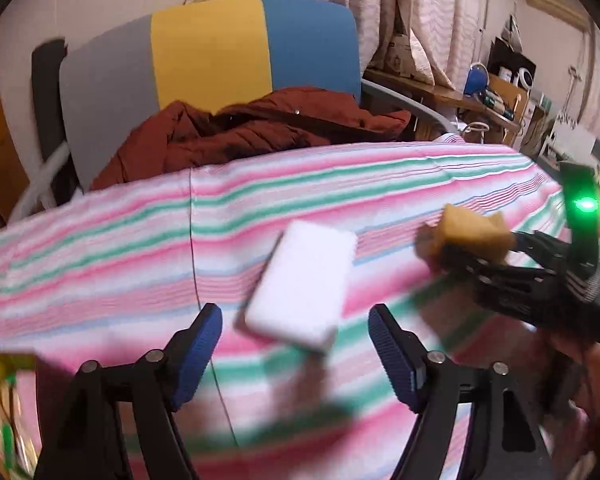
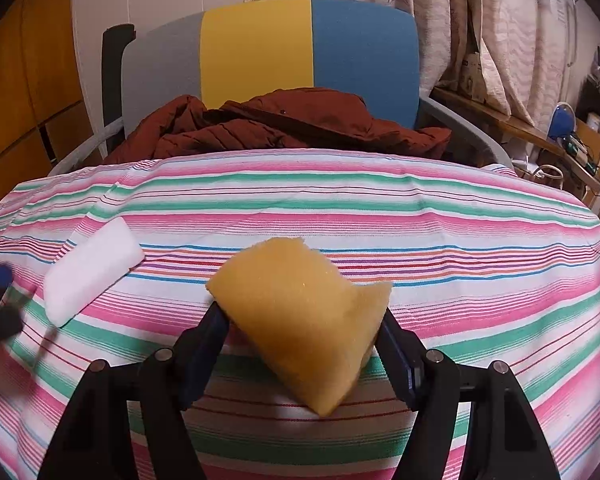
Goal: Organize objects
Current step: 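Grasp the yellow sponge with the right tool while the left grasps the white block, then carry sponge and white block over the gold tray and open both tools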
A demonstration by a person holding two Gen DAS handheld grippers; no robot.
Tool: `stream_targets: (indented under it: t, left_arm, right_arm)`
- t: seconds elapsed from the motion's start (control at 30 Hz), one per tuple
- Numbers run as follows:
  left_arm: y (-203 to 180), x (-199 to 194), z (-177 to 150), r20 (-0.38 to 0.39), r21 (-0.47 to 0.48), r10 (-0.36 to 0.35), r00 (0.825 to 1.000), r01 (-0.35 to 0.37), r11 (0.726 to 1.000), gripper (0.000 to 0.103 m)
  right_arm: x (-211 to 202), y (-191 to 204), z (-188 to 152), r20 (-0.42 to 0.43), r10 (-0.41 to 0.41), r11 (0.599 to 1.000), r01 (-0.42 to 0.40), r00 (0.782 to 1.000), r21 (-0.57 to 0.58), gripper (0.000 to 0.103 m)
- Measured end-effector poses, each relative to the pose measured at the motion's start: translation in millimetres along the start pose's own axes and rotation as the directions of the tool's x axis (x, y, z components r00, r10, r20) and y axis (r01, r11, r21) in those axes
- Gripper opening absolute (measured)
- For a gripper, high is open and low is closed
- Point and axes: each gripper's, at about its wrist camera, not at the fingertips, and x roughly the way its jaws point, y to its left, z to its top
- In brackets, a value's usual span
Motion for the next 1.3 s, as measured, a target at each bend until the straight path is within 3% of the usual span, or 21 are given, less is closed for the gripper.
stream_targets:
  t: [0.2, 0.3, 0.47, 0.73, 1.03, 1.3]
  left_arm:
    - [1, 38, 10, -0.054, 0.027, -0.020, 0.998, 0.022, 0.999, 0.083]
    - [-3, 53, 10, -0.088, 0.061, 0.007, 0.996, -0.001, 0.998, 0.083]
    - [-1, 59, 10, -0.087, -0.006, -0.058, 0.995, 0.058, 0.998, 0.081]
    - [-18, 50, 4, -0.021, 0.080, -0.030, 0.999, 0.032, 0.996, 0.059]
    - [-6, 37, -8, 0.013, 0.005, -0.017, 1.000, 0.017, 1.000, 0.058]
    - [-1, 5, -27, 0.111, -0.046, 0.002, 0.994, 0.003, 0.999, 0.058]
  right_arm:
    - [0, -2, -1, 0.003, 0.013, 1.000, -0.013, 1.000, 0.014, 0.072]
    - [1, -4, -1, 0.001, 0.023, 0.999, -0.023, 1.000, 0.025, 0.072]
    - [2, -5, -2, 0.002, 0.024, 0.999, -0.024, 1.000, 0.028, 0.072]
    - [1, -4, -2, 0.008, 0.008, 1.000, -0.008, 1.000, 0.019, 0.072]
    - [-6, 3, -2, 0.044, -0.030, 0.999, 0.031, 0.999, -0.017, 0.069]
    - [-20, -6, -2, 0.103, -0.101, 0.995, 0.098, 0.989, 0.033, 0.069]
